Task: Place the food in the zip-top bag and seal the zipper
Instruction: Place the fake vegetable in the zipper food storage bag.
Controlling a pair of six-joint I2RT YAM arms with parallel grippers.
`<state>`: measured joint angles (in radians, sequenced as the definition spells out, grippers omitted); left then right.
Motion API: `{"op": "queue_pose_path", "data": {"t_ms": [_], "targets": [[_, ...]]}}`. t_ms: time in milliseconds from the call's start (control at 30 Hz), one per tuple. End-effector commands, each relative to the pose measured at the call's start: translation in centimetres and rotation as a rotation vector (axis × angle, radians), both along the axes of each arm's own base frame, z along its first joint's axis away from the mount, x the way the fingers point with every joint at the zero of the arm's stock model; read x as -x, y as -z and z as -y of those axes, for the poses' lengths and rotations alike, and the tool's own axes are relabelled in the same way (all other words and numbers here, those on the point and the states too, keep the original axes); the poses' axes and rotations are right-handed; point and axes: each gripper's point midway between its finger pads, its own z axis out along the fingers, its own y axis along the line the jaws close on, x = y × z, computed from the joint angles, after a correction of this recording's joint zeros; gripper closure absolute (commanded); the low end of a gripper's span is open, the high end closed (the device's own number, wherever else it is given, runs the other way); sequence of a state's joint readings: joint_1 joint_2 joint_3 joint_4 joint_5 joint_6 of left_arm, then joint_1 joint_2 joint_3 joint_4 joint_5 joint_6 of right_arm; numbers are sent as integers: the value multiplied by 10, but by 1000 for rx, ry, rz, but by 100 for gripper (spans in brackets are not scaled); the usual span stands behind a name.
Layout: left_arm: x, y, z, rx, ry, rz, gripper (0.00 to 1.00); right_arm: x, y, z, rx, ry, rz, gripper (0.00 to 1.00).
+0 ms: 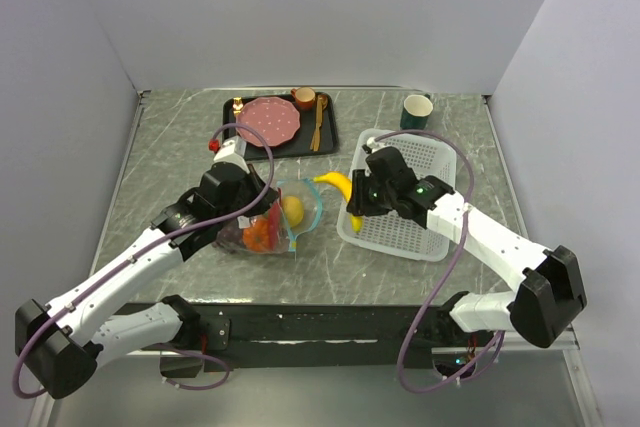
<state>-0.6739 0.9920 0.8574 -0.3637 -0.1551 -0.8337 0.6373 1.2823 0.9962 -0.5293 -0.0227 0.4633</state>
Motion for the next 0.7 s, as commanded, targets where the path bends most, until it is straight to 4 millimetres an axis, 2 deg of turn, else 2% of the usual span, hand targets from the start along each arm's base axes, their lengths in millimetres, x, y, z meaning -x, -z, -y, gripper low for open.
{"op": "queue_pose_path", "data": {"t_ms": [0, 100, 167, 233, 300, 400, 533, 667], "targets": [[-4, -11, 2, 20, -6, 33, 99, -9, -31, 19, 41, 78, 102, 90], [-3, -12, -1, 13, -14, 34, 99, -8, -43, 47, 103, 160, 165, 90], [-2, -12, -3, 17, -19, 38, 99, -4, -55, 49, 80, 134, 205, 90], [-1, -13, -2, 28, -17, 45, 99, 1, -63, 41, 51, 75, 211, 92], [0, -11, 0, 35, -8, 38, 99, 5, -62, 37, 46, 47, 192, 96], [-1, -10, 1, 38, -8, 31, 99, 10, -56, 26, 21, -1, 154, 100], [0, -10, 2, 46, -6, 30, 99, 19, -41, 14, -1, -50, 109, 100], [0, -12, -2, 32, -15, 32, 99, 28, -37, -2, -39, -121, 83, 100]]}}
